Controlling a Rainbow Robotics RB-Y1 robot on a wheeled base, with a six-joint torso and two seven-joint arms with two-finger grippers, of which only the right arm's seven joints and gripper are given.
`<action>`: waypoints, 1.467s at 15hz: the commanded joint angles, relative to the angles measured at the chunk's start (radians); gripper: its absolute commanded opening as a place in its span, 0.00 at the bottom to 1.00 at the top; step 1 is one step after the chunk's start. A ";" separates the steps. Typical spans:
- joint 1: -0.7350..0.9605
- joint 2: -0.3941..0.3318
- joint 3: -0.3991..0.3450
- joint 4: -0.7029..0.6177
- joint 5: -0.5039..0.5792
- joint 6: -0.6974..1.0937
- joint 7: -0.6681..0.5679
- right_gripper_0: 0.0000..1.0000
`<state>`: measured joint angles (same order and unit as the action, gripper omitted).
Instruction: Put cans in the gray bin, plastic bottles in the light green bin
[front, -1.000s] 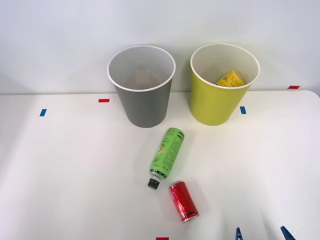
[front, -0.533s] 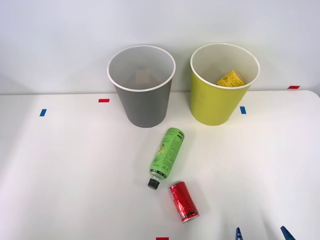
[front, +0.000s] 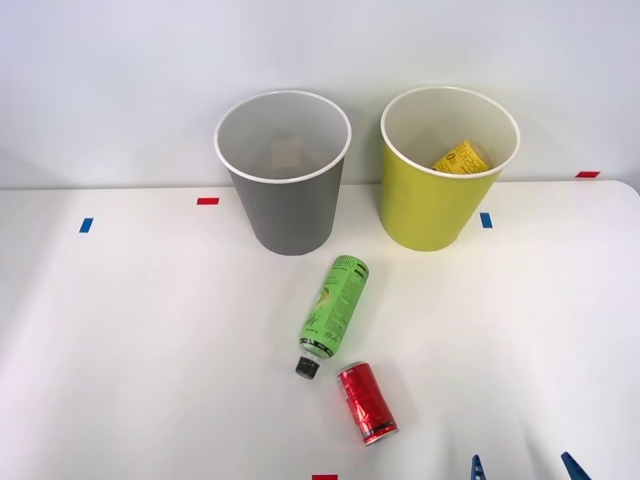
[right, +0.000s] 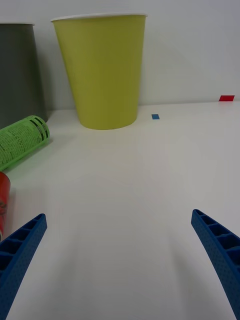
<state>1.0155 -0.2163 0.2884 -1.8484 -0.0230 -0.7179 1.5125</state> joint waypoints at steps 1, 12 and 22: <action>0.000 0.000 0.000 0.000 0.000 0.000 0.000 1.00; 0.000 0.000 0.000 0.000 0.000 0.000 0.000 1.00; 0.000 0.000 0.000 0.000 0.000 0.000 0.000 1.00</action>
<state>1.0155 -0.2163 0.2884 -1.8484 -0.0230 -0.7179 1.5125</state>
